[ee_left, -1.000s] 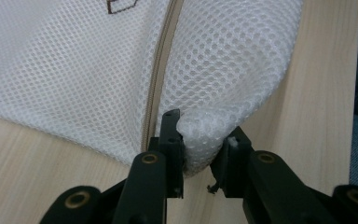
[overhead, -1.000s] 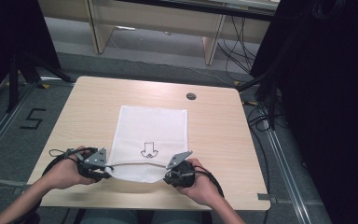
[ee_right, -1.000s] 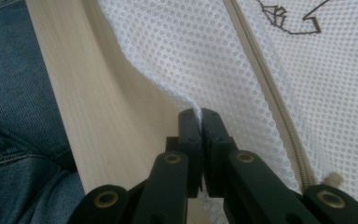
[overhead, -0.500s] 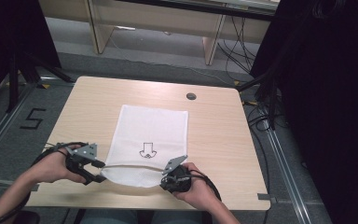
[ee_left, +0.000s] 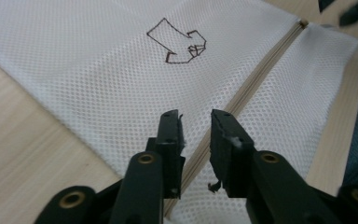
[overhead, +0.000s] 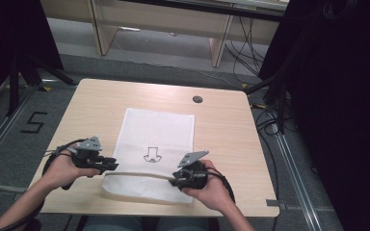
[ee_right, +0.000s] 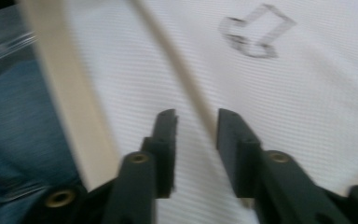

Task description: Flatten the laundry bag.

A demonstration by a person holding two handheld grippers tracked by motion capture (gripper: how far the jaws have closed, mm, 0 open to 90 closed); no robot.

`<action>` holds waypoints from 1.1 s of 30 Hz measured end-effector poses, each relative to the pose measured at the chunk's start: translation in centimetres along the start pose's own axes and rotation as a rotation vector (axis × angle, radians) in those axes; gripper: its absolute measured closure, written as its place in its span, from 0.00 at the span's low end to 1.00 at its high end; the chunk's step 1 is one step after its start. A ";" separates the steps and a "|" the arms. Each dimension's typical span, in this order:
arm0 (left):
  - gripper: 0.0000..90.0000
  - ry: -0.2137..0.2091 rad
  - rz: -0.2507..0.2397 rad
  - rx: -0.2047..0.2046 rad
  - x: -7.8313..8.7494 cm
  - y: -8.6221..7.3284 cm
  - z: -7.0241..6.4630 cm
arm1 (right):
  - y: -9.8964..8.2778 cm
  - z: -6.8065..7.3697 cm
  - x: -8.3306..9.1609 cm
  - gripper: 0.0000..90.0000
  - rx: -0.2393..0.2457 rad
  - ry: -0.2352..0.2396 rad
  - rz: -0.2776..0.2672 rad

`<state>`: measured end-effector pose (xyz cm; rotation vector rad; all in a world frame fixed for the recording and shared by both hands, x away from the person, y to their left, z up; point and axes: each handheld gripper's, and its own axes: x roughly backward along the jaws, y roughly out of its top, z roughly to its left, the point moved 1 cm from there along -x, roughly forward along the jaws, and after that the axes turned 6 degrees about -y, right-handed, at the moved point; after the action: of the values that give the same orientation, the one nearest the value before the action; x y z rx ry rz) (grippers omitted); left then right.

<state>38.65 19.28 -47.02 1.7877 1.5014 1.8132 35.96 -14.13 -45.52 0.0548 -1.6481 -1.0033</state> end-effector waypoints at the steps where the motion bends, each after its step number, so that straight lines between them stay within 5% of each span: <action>1: 0.86 0.001 0.005 0.009 -0.4 0.1 -0.1 | -0.3 -1.7 0.0 0.96 -0.059 -0.073 0.017; 6: 0.88 0.000 0.095 -0.017 -3.2 0.1 -0.6 | -1.3 -3.7 -1.1 1.00 -0.157 -0.106 0.072; 7: 0.88 -0.001 0.112 -0.015 -3.7 -0.1 -0.6 | -1.4 -3.8 -1.2 1.00 -0.153 -0.101 0.090; 8: 0.88 -0.003 0.180 -0.073 -3.7 -0.2 -0.2 | -1.7 -3.7 -1.6 1.00 -0.154 -0.084 0.124; 10: 0.89 -0.003 0.189 -0.046 -4.3 -0.7 -0.2 | -1.8 -3.6 -1.8 1.00 -0.148 -0.083 0.134; 11: 0.89 0.000 0.223 -0.084 -4.3 -1.0 0.1 | -2.0 -3.5 -1.9 1.00 -0.146 -0.084 0.144; 12: 0.89 0.002 0.190 -0.043 -4.5 -1.1 -0.1 | -2.1 -3.4 -2.0 1.00 -0.145 -0.082 0.156; 17: 0.90 0.014 0.221 -0.093 -4.2 -1.3 0.0 | -2.8 -3.1 -2.4 1.00 -0.153 -0.086 0.210; 19: 0.90 0.009 0.196 -0.054 -4.3 -1.5 -0.5 | -2.9 -3.0 -2.4 1.00 -0.151 -0.083 0.212; 26: 0.90 0.009 0.231 -0.116 -3.8 -1.9 -1.0 | -2.9 -2.6 -2.4 1.00 -0.134 -0.098 0.213; 33: 0.88 0.023 0.221 -0.133 -3.9 -1.9 -0.9 | -3.0 -2.3 -2.4 1.00 -0.140 -0.114 0.219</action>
<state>37.94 16.87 -50.72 1.9376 1.1993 1.9878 37.34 -16.07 -49.28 -0.2753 -1.6413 -0.9650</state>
